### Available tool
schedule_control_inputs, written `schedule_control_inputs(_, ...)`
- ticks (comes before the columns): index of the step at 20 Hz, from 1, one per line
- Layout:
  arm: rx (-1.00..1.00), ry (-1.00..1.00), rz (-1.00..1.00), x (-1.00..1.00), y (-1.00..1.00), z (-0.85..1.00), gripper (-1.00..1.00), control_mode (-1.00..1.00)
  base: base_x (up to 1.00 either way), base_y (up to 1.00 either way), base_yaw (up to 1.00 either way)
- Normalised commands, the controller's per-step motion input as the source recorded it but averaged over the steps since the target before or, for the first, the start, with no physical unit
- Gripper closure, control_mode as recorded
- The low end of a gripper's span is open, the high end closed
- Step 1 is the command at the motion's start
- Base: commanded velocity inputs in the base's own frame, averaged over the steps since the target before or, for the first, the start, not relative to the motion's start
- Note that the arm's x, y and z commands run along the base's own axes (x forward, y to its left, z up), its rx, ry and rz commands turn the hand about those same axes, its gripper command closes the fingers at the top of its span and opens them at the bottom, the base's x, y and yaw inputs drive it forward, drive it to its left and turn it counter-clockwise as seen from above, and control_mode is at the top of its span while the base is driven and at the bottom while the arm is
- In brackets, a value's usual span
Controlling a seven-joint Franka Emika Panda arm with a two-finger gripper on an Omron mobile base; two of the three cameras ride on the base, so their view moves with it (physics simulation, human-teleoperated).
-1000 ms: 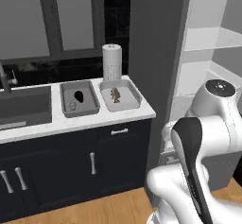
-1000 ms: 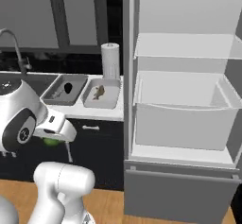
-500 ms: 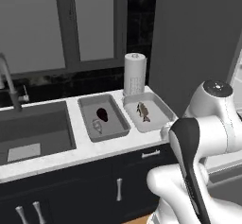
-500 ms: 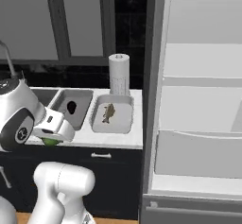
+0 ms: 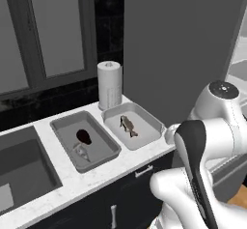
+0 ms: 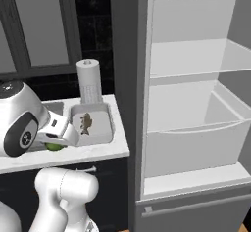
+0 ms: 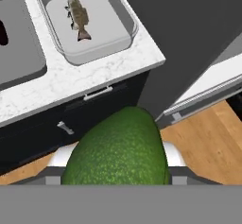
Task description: Place one avocado and one fish in each tupperware on the nearby counter, to pack two identical lunches.
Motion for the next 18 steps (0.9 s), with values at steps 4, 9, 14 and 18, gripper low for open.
schedule_control_inputs(4, 0.00, 0.00, 0.00, 0.00, 0.00, 0.00, 1.00, 1.00, 0.19, 0.69, -0.28)
schedule_control_inputs(9, 0.00, 0.00, 0.00, 0.00, 0.00, 0.00, 1.00, 1.00, 0.48, 0.17, -0.08)
schedule_control_inputs(14, 0.00, 0.00, 0.00, 0.11, 0.00, 0.00, 1.00, -1.00, 0.43, 0.01, 0.00)
schedule_control_inputs(18, 0.00, 0.00, 0.00, 0.80, 0.06, 0.00, 1.00, -1.00, 0.00, 0.00, 0.00)
